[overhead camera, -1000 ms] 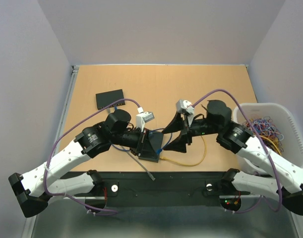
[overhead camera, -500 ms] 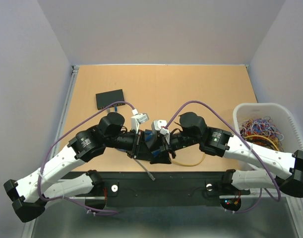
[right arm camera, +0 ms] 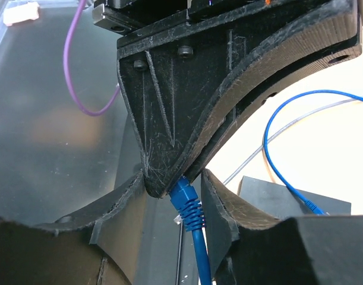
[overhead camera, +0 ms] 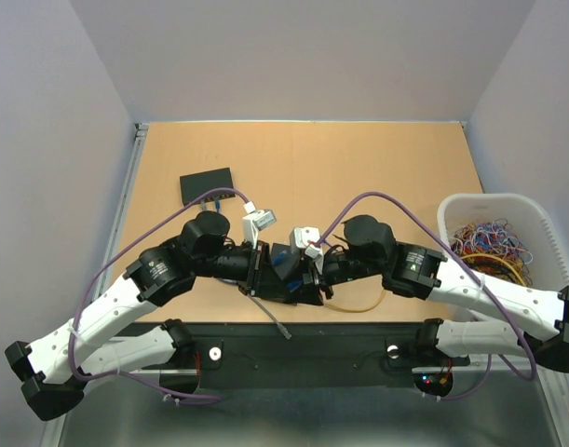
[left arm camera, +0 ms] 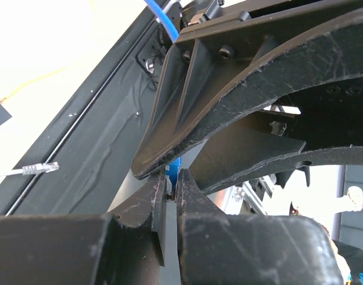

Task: Insert the plug into the switch port

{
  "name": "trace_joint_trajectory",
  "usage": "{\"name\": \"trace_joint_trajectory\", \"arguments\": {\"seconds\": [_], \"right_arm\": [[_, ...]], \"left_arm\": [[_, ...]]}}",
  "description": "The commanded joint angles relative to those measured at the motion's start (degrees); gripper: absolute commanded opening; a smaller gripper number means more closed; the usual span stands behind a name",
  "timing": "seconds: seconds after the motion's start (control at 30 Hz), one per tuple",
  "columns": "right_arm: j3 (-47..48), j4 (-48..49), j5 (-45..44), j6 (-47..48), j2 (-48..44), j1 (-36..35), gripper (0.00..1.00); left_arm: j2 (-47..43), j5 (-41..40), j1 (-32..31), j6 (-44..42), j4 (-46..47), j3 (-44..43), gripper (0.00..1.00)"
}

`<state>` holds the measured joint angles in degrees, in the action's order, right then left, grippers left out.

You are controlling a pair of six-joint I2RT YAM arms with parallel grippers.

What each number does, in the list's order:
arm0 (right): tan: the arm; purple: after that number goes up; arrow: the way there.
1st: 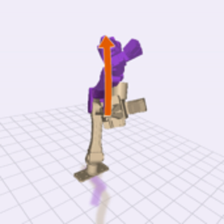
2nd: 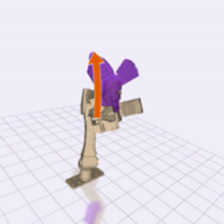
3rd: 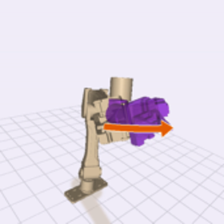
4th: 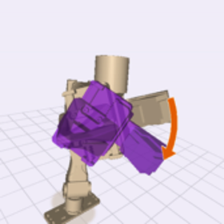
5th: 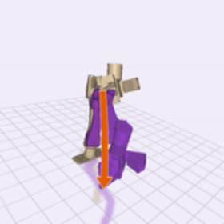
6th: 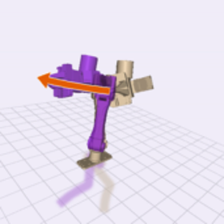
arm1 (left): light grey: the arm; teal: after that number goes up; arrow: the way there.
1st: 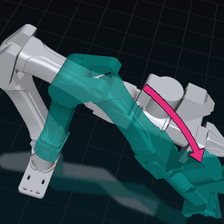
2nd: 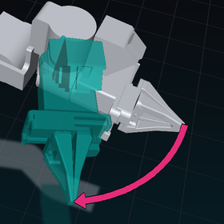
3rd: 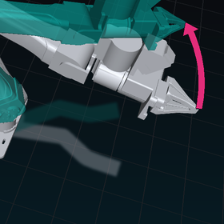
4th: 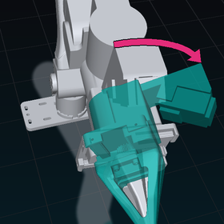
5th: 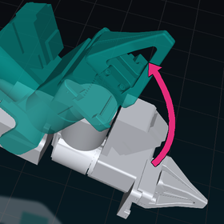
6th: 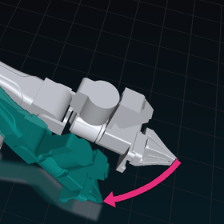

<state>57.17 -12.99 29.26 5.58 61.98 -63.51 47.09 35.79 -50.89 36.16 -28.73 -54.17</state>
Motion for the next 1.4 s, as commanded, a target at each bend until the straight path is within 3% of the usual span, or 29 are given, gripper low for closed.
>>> {"name": "trace_joint_trajectory", "arguments": {"seconds": [0.0, 0.07, 0.2, 0.37, 0.53, 1.07, 1.37], "right_arm": [[2.2, 0.3, -6.0, 0.4, -0.1, -0.1, 0.45], [2.2, 0.1, -6.9, 0.4, 0.1, -0.3, 0.48], [2.2, -0.6, -9.7, 0.4, -1.8, -0.7, 0.67], [1.6, -0.7, -14.1, 0.4, -3.1, -1.1, 0.70], [2.2, -0.7, -16.1, 0.5, 0.9, -2.0, 0.63], [2.5, -0.6, -17.5, 0.6, 1.9, -8.6, 0.61], [2.4, 0.1, -22.5, 0.7, 1.2, -10.5, 0.33]], "left_arm": [[-1.8, -0.1, 0.5, -1.1, -4.5, -1.7, 0.03], [-2.0, -0.4, 0.5, -1.3, -4.7, -1.6, 0.03], [-2.2, -0.7, 0.8, -1.9, -5.5, -1.5, 0.02], [-2.6, -0.8, 1.0, -2.1, -5.7, -1.6, 0.01], [-2.8, -1.0, 1.1, -2.4, -5.5, -1.3, 0.01], [-1.9, -1.1, 2.4, -3.3, -5.6, -2.0, 0.00], [-1.4, -1.0, 3.2, -3.7, -6.2, -2.5, 0.00]]}}
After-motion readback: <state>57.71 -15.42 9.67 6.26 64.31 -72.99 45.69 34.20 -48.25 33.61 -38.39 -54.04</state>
